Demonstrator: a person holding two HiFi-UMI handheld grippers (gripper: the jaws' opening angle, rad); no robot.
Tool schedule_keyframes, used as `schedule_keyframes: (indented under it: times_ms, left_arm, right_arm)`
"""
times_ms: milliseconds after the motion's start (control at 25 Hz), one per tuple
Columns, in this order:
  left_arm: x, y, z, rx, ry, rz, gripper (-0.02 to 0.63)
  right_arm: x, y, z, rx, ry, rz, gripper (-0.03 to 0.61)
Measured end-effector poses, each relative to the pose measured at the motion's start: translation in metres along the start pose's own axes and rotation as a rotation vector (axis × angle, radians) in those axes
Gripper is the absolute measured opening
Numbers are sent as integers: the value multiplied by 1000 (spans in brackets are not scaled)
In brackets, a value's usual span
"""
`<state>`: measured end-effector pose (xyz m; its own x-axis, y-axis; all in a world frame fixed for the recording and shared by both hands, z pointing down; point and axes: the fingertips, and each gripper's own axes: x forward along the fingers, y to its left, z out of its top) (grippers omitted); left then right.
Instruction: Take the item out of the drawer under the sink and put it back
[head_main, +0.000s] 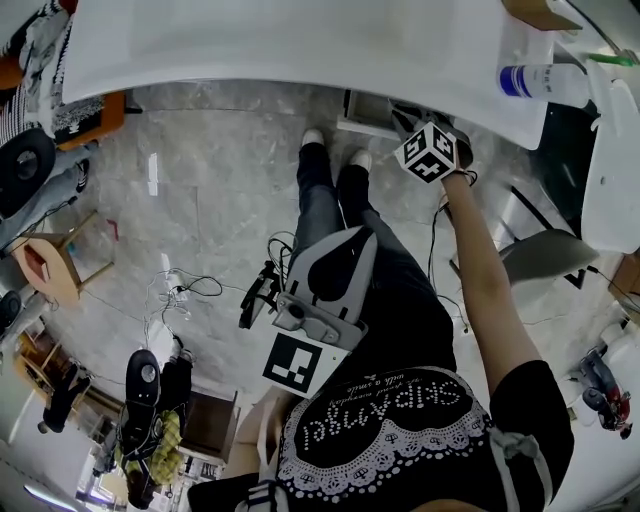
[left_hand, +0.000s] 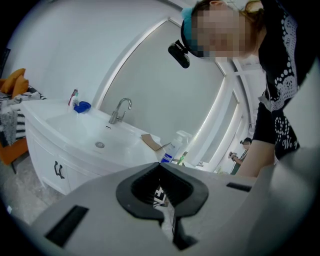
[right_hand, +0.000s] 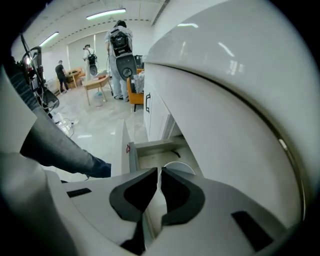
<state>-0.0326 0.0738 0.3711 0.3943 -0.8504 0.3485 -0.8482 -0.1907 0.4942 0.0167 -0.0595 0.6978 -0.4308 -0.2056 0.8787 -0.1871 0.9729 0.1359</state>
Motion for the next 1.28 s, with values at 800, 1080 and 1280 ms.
schedule_keyframes:
  times_ms: [800,1080,1280]
  left_arm:
    - [11,-22,14,126,-57,-73,3]
    - [20,-35,15,212,-48,-129,3]
    - [24,-39,26,249,-58,-137,3]
  right_arm:
    - [-97,-4,41,325,-353,-117,17]
    - [-147,-3,59,416,-492,-140,17]
    - [-193,-23,75,498,-613,-227,17]
